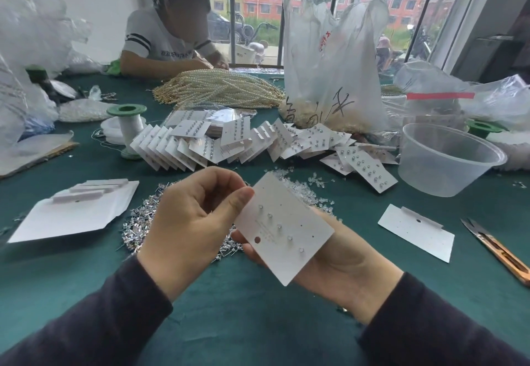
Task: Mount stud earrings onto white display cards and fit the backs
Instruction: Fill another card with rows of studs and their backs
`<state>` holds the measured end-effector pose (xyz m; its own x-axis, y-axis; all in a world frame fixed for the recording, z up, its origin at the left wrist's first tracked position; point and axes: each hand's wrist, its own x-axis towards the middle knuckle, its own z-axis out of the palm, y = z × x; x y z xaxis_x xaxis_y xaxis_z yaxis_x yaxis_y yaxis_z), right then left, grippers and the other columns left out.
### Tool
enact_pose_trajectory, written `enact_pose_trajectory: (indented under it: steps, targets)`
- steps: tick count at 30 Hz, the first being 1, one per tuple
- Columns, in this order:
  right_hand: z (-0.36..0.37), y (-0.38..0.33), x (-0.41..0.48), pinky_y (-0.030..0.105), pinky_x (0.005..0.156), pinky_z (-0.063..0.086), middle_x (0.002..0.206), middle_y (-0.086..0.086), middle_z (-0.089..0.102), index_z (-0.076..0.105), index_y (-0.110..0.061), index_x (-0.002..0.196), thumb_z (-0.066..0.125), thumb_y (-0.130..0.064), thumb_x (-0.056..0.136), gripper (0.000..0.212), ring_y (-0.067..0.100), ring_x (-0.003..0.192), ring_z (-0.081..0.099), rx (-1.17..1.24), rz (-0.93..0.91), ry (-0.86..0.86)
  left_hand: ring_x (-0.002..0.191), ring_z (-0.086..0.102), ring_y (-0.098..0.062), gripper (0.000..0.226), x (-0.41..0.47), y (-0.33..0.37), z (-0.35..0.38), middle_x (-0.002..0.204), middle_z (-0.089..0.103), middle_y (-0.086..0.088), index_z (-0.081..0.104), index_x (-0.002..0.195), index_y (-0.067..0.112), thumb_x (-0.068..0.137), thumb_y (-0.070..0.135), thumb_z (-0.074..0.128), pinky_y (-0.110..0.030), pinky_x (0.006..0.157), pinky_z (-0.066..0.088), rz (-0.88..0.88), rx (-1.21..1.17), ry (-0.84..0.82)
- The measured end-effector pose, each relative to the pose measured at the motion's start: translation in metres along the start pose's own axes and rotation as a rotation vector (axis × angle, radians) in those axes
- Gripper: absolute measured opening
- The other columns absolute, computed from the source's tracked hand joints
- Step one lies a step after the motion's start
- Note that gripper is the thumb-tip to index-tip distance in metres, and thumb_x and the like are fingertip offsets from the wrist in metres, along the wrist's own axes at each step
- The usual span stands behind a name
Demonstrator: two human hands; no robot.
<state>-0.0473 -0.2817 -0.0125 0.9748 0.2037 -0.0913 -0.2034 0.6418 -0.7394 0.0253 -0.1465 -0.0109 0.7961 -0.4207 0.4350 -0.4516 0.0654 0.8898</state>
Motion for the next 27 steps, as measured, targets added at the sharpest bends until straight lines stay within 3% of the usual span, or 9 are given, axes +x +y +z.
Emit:
enact_pose_trajectory:
  steps: [3, 10, 21, 24, 26, 27]
  targets:
    - [0.0, -0.001, -0.001, 0.033, 0.069, 0.057, 0.088, 0.015, 0.068, 0.074, -0.006, 0.083, 0.07, -0.016, 0.054, 0.031, 0.03, 0.08, 0.064, -0.005, -0.004, 0.008, 0.058, 0.058, -0.01, 0.018, -0.001, 0.001, 0.0, 0.063, 0.065, 0.004, 0.065, 0.066, 0.024, 0.061, 0.041, 0.064, -0.027, 0.052, 0.05, -0.011, 0.007, 0.0]
    - [0.001, -0.003, -0.002, 0.032, 0.064, 0.058, 0.086, 0.018, 0.066, 0.072, -0.002, 0.084, 0.068, -0.011, 0.054, 0.032, 0.031, 0.073, 0.065, 0.027, -0.017, 0.028, 0.061, 0.06, -0.014, 0.023, -0.001, 0.0, 0.0, 0.068, 0.067, -0.001, 0.063, 0.068, 0.021, 0.061, 0.043, 0.062, -0.03, 0.057, 0.051, 0.005, 0.067, 0.007]
    - [0.0, -0.001, 0.0, 0.031, 0.064, 0.056, 0.087, 0.016, 0.064, 0.071, -0.005, 0.087, 0.066, -0.009, 0.064, 0.024, 0.03, 0.077, 0.063, -0.028, -0.047, 0.055, 0.049, 0.06, -0.005, 0.012, -0.003, 0.001, 0.004, 0.065, 0.069, 0.006, 0.064, 0.066, 0.021, 0.063, 0.033, 0.064, -0.013, 0.046, 0.047, 0.024, 0.082, 0.031]
    - [0.0, 0.004, 0.002, 0.03, 0.062, 0.054, 0.08, 0.012, 0.064, 0.065, -0.006, 0.087, 0.064, -0.002, 0.072, 0.016, 0.024, 0.07, 0.062, -0.209, -0.156, 0.195, 0.048, 0.059, -0.001, 0.012, -0.004, -0.001, 0.006, 0.064, 0.07, 0.008, 0.068, 0.063, 0.022, 0.062, 0.034, 0.067, -0.011, 0.045, 0.045, 0.009, 0.091, 0.067]
    - [0.001, 0.007, 0.003, 0.033, 0.065, 0.051, 0.075, 0.009, 0.064, 0.065, -0.01, 0.081, 0.065, -0.007, 0.082, 0.003, 0.017, 0.063, 0.059, -0.478, -0.285, 0.344, 0.047, 0.057, -0.002, 0.017, -0.005, -0.004, 0.006, 0.062, 0.07, 0.005, 0.072, 0.066, 0.022, 0.061, 0.038, 0.067, -0.015, 0.046, 0.046, -0.042, 0.068, 0.082]
    - [0.001, 0.008, 0.004, 0.032, 0.065, 0.049, 0.074, 0.007, 0.063, 0.064, -0.011, 0.08, 0.062, -0.009, 0.086, 0.007, 0.015, 0.062, 0.057, -0.627, -0.357, 0.414, 0.048, 0.058, -0.004, 0.018, -0.005, -0.004, 0.007, 0.062, 0.071, 0.002, 0.073, 0.069, 0.025, 0.06, 0.039, 0.066, -0.016, 0.047, 0.047, -0.085, 0.017, 0.081]
